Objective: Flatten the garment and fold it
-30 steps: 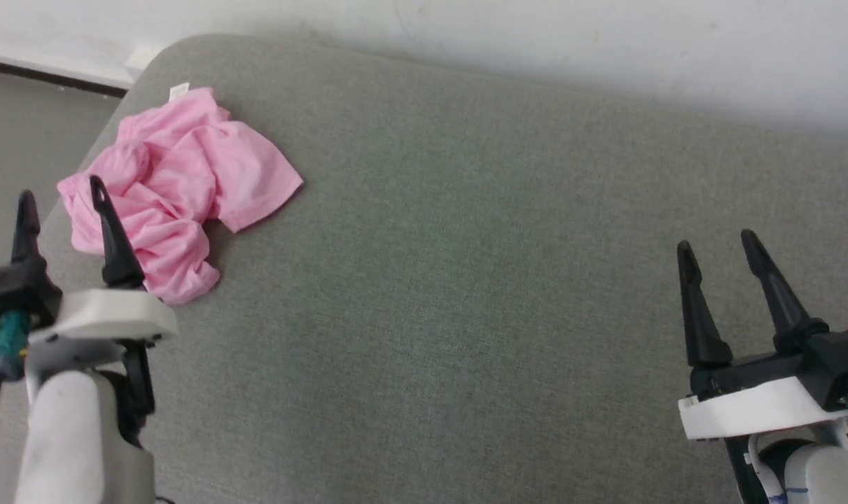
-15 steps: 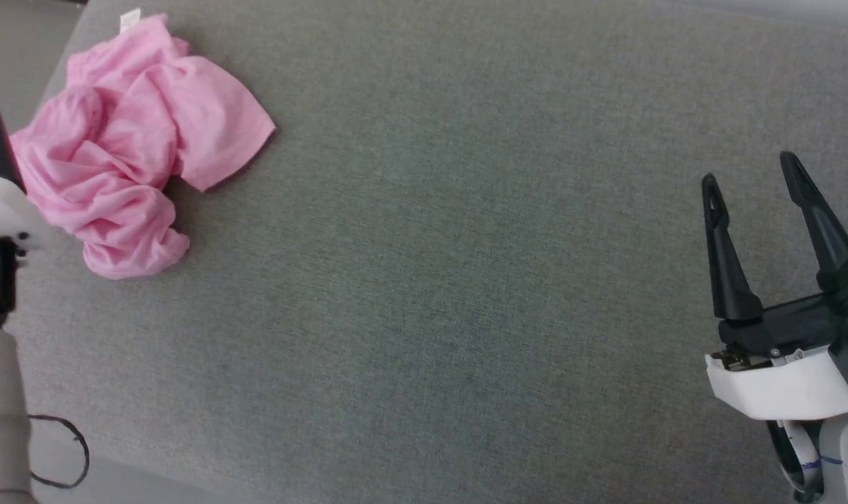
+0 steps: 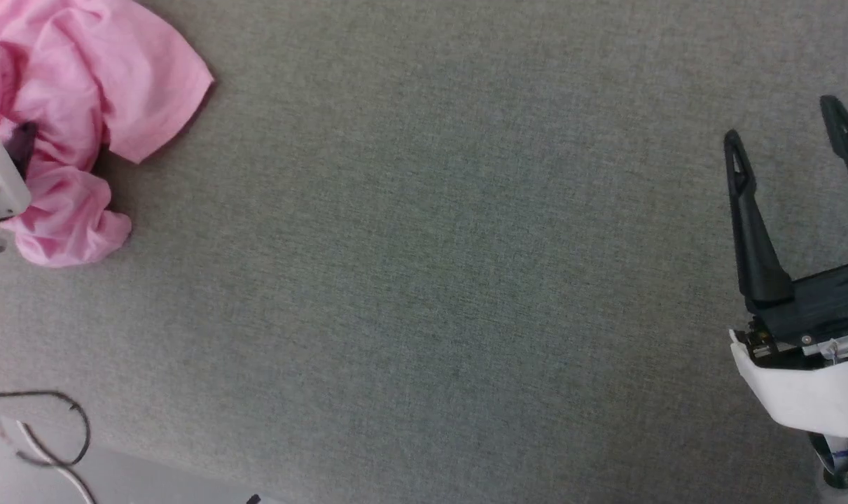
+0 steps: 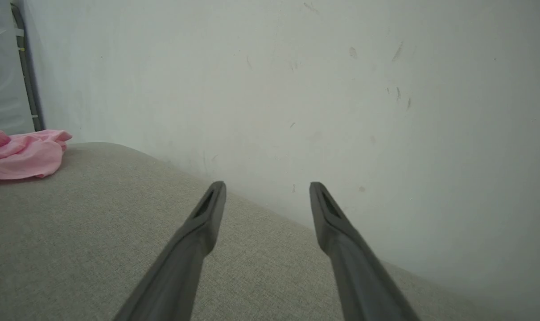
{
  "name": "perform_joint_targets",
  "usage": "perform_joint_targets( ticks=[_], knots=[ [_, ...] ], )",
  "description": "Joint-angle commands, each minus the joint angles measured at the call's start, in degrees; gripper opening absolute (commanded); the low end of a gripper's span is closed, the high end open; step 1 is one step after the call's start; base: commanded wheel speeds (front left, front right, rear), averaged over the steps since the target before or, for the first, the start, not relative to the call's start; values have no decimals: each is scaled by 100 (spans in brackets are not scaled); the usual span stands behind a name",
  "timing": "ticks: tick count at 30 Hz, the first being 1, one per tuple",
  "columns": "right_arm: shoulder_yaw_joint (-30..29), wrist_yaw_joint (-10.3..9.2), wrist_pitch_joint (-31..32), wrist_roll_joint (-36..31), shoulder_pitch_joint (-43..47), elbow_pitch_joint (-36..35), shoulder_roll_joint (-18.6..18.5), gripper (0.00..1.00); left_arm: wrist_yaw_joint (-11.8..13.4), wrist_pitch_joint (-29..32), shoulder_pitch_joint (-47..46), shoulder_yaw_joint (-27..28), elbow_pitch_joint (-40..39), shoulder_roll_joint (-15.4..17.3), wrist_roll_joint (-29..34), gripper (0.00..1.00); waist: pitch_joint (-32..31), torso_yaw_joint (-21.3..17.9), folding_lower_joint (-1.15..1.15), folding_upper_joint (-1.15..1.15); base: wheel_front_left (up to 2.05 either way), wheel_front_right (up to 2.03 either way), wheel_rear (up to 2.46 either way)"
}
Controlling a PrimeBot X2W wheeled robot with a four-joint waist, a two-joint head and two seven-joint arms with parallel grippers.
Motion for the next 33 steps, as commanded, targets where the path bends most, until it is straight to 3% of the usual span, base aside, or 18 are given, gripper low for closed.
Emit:
perform_joint_targets(
  ticks=[1,10,11,12,15,25,29,33],
  knots=[
    [14,-11,-59,-59,-104,-98,-35,100,-55,189,-124,-138,45,143,-121,100,299,-57,-1,0,0,0,0],
    [54,-12,-166,-105,-240,-224,-66,100,-113,1312,-206,-1073,148,551,-975,100,734,-98,-1,0,0,0,0],
    [78,-12,-178,-108,-265,-223,-75,100,-120,1377,-234,-1153,187,588,-1059,42,757,-104,-1,0,0,0,0],
    [88,-12,-190,-106,-291,-220,-69,100,-126,1432,-271,-1235,213,629,-1142,0,767,-105,-1,0,0,0,0],
    [89,-12,-209,-93,-341,-166,-25,100,-137,1389,-383,-1402,269,824,-1252,0,680,-126,-1,0,0,0,0],
    [60,-12,-210,14,-172,115,299,100,-137,-12,-945,-1865,47,1541,-774,0,-270,-239,-1,0,0,0,0],
    [18,-12,-210,60,-7,255,468,100,-137,-589,-1353,-2337,-251,1687,-556,0,-730,-294,-1,0,0,0,0],
    [-57,-12,-210,112,193,372,644,100,-137,-1053,-1817,-2869,-558,1636,-446,0,-1177,-405,-1,0,0,0,0]
  ],
)
